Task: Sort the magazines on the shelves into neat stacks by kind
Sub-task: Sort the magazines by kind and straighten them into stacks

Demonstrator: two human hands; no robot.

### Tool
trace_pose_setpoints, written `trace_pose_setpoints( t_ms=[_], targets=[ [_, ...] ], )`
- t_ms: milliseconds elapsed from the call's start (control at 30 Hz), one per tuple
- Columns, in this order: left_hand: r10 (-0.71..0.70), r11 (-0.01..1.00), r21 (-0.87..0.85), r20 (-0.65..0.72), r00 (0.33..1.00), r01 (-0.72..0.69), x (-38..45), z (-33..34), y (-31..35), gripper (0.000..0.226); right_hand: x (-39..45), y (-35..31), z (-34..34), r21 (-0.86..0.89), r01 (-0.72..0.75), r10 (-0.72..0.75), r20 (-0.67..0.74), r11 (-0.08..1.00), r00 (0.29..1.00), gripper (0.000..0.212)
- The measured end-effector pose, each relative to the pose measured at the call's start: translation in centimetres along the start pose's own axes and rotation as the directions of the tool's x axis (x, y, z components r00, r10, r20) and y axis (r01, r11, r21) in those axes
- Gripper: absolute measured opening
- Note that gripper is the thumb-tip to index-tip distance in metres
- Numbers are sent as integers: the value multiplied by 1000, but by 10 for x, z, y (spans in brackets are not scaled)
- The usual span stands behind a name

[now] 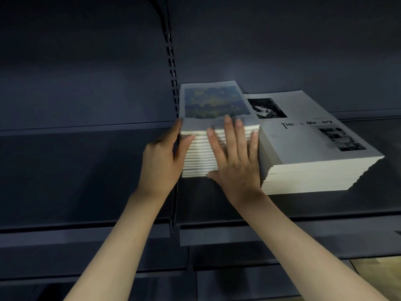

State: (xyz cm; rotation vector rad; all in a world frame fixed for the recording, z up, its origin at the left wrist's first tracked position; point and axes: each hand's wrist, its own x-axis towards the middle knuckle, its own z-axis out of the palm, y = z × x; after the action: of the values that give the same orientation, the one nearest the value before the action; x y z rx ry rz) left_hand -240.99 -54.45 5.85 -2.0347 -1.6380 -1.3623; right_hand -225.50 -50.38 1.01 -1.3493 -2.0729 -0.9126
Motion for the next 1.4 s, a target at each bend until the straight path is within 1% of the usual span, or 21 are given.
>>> trace_pose_setpoints(
  t_ms=[133, 300, 400, 467, 533, 567, 633, 700, 800, 867, 967, 1067, 1133, 1200, 1300, 1400],
  targets=[
    [-18, 999, -39, -22, 1000, 17, 2, 1, -3, 51, 1, 4, 3, 15, 18, -17, -19, 1000, 1000, 124],
    [-20, 999, -30, -1, 1000, 20, -1, 1, -9, 55, 1, 4, 2, 16, 20, -20, -8, 1000, 1000, 125],
    [-17, 1000, -23, 27, 999, 18, -5, 1, -11, 64, 0, 1, -5, 22, 0, 0, -30, 1000, 1000, 124],
    [-24, 999, -38, 58, 998, 26, -9, 3, -13, 70, 1, 0, -7, 20, 15, -13, -52, 1000, 999, 125],
    [-100, 994, -17, 132, 986, 103, -14, 5, -19, 78, 6, 2, -6, 20, 39, -37, -75, 999, 996, 124],
    [-153, 988, 42, 166, 974, 148, -17, 6, -23, 79, 8, 3, -4, 23, 50, -48, -87, 999, 995, 122],
    [-235, 960, 193, 169, 957, 202, -23, 7, -29, 73, 12, 5, 1, 29, 71, -67, -114, 997, 991, 115],
    [-258, 954, 202, 166, 952, 223, -26, 8, -33, 63, 13, 6, 7, 30, 79, -74, -131, 996, 989, 111],
    [-291, 950, 192, 267, 919, 245, -27, 10, -31, 58, 12, 7, 11, 50, 87, -79, -142, 995, 987, 104],
    [-290, 946, 236, 323, 901, 220, -26, 10, -30, 52, 12, 8, 11, 64, 93, -84, -132, 994, 988, 100],
    [-228, 940, 325, 363, 903, 106, -26, 12, -32, 42, 12, 8, 7, 75, 95, -85, -129, 993, 988, 103],
    [-203, 932, 355, 357, 912, 69, -27, 13, -32, 39, 11, 9, 5, 92, 97, -88, -95, 991, 992, 115],
    [-192, 924, 378, 336, 922, 54, -26, 12, -29, 37, 10, 11, 4, 72, 104, -100, -53, 992, 994, 127],
    [-184, 914, 405, 326, 928, 39, -24, 11, -25, 35, 8, 12, 3, 57, 104, -103, -27, 993, 994, 132],
    [-186, 900, 436, 350, 918, 16, -23, 10, -25, 35, 7, 12, -1, 43, 102, -101, -14, 994, 995, 131],
    [-190, 915, 402, 378, 906, 24, -23, 10, -26, 34, 7, 10, -3, 54, 97, -96, -20, 994, 995, 123]
  ],
)
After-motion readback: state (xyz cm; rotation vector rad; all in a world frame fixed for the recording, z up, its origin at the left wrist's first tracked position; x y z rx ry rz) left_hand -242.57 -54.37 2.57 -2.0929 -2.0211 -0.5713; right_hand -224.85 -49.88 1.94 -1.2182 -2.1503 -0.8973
